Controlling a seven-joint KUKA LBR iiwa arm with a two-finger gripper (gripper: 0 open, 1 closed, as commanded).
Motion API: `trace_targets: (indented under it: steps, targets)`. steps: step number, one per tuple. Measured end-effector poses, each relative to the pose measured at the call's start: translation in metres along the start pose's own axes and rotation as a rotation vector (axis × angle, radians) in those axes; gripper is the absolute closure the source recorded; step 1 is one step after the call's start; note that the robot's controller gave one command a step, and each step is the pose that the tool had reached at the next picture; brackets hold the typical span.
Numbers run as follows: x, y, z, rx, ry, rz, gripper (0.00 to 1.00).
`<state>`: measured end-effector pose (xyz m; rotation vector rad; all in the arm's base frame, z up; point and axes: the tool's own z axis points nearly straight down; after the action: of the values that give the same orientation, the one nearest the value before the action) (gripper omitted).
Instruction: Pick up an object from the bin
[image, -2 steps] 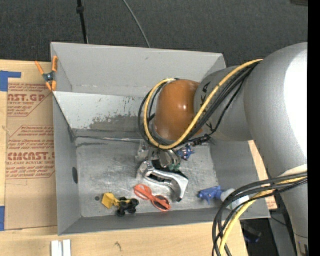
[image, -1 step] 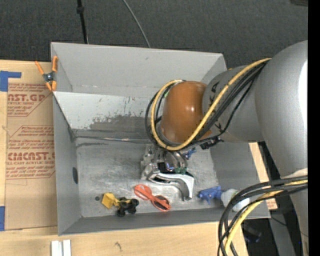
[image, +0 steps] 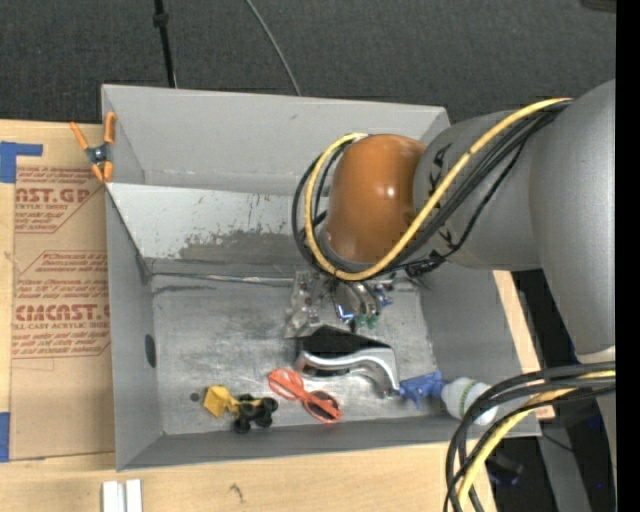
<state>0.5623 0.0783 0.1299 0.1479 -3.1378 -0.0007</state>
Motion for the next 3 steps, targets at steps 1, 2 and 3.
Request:
trace_targets:
  steps: [1,2,3]
  targets:
    - [-0.005,0.002,-0.021,-0.001,-0.002,0.02,0.0]
    - [-0.003,0.002,-0.016,-0.001,-0.002,0.031,0.0]
    - [0.036,-0.038,-0.02,-0.001,-0.001,-0.129,0.0]
